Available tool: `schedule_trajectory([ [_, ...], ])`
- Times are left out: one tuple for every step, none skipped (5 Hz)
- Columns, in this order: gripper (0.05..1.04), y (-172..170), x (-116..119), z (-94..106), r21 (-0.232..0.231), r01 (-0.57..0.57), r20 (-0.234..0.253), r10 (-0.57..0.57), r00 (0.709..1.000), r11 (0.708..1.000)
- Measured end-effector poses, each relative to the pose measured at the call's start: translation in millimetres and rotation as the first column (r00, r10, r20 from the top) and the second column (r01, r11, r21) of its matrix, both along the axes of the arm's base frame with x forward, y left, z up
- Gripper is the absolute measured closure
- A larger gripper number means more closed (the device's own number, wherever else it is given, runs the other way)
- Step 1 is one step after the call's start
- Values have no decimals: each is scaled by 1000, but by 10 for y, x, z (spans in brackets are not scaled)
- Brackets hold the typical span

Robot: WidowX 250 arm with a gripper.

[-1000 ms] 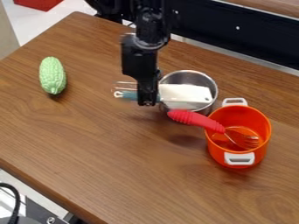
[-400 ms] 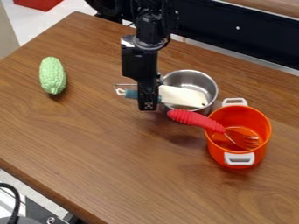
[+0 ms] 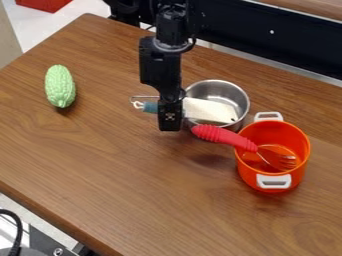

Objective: Put the knife in the silver pot

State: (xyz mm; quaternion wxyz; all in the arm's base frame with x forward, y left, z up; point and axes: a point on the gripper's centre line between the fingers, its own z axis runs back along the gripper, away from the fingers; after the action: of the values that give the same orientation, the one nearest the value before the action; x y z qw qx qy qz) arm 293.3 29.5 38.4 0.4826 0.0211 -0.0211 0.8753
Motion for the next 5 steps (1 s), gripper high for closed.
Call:
schedule_trajectory([
  [83, 43, -19, 129, -19, 19, 17, -19, 1000, 1000],
  [83, 112, -11, 296, -29, 81, 75, -78, 994, 996],
  [83, 173, -68, 355, -34, 138, 105, -134, 985, 990],
  [83, 263, -214, 420, -33, 308, 111, -302, 947, 951],
  [83, 391, -348, 485, -6, 541, 93, -538, 838, 841],
])
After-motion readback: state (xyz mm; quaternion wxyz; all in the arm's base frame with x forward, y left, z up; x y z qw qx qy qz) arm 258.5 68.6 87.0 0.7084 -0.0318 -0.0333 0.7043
